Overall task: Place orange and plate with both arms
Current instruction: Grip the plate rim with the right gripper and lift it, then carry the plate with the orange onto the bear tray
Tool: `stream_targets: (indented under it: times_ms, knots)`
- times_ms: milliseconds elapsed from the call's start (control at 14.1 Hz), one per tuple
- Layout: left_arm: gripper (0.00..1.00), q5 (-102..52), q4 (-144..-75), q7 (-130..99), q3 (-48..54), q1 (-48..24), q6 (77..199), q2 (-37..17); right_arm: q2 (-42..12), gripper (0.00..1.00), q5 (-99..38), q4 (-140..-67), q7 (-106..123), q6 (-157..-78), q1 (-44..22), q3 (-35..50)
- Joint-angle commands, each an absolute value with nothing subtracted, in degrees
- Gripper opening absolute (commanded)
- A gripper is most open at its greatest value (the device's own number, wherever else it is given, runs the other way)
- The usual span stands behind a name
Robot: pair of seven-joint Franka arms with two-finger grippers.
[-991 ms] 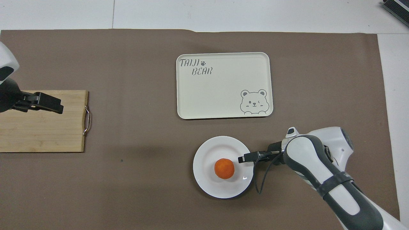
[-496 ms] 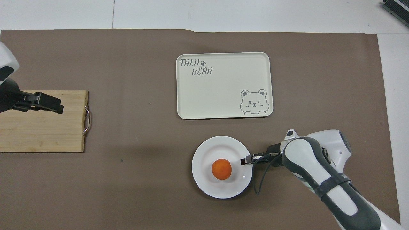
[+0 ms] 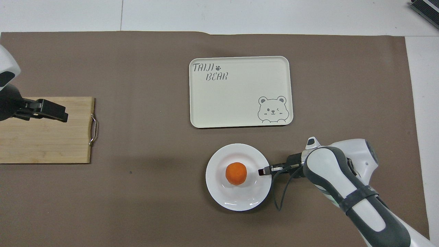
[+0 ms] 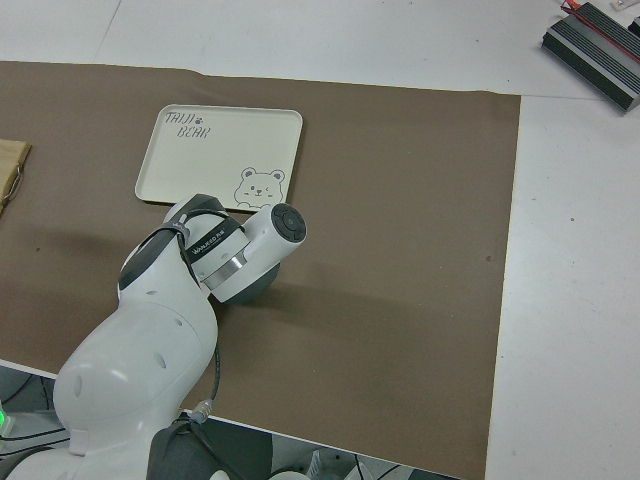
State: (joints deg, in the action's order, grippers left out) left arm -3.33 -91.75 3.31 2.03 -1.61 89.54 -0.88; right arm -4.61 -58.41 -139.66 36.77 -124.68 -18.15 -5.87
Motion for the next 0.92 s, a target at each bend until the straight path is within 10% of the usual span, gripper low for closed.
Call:
stream_targets:
  times_ms: [0, 850]
  knots:
    - [1.0, -2.9, -90.44, 2.72, 2.55, -0.88, 88.24, -1.49, -6.15, 0.0, -60.82, -137.64, 41.21, -124.63, -16.18, -5.71]
    - [1.0, -2.9, -90.44, 2.72, 2.55, -0.88, 88.24, -1.49, -14.23, 0.0, -63.63, -120.25, 40.78, -116.02, -10.99, -5.71]
